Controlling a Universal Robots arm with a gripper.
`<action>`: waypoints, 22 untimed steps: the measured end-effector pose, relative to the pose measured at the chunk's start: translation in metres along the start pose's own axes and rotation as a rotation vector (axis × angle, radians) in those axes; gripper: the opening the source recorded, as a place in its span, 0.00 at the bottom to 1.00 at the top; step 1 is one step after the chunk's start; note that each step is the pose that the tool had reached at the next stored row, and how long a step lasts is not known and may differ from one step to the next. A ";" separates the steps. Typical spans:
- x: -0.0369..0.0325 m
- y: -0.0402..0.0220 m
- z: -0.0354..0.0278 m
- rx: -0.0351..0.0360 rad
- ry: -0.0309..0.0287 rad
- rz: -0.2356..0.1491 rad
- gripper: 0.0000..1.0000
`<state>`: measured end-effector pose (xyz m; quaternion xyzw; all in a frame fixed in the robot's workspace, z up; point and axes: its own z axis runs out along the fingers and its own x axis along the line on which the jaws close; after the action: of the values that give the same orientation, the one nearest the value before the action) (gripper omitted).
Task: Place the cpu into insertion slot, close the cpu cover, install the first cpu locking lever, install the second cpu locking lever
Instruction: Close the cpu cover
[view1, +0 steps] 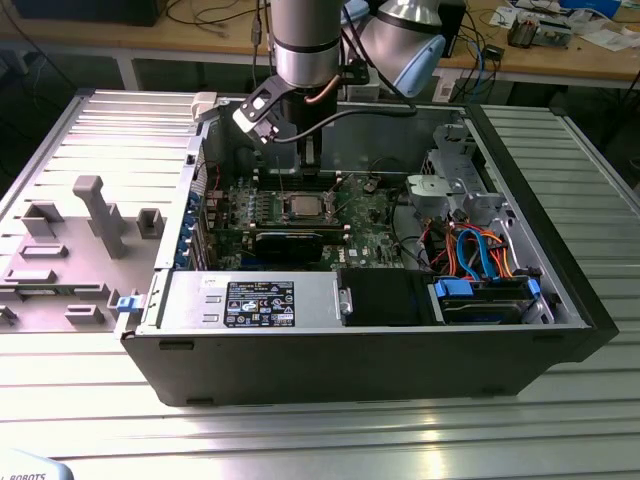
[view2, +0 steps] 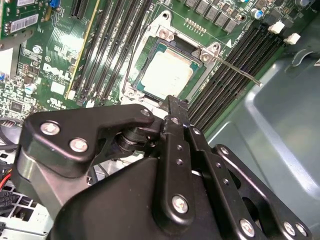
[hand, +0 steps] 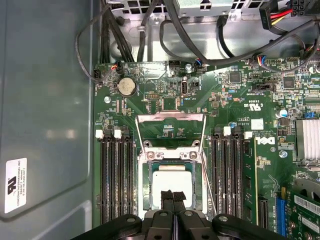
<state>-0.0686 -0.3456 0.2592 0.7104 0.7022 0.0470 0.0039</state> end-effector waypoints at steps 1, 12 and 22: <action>0.0000 0.0000 0.0000 0.0000 0.0000 0.000 0.11; 0.0001 0.0038 0.0000 0.0159 -0.0002 0.001 0.11; 0.0011 0.0050 -0.0171 0.0159 -0.0004 0.001 0.11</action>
<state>-0.0648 -0.3456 0.2766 0.7107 0.7023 0.0412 -0.0016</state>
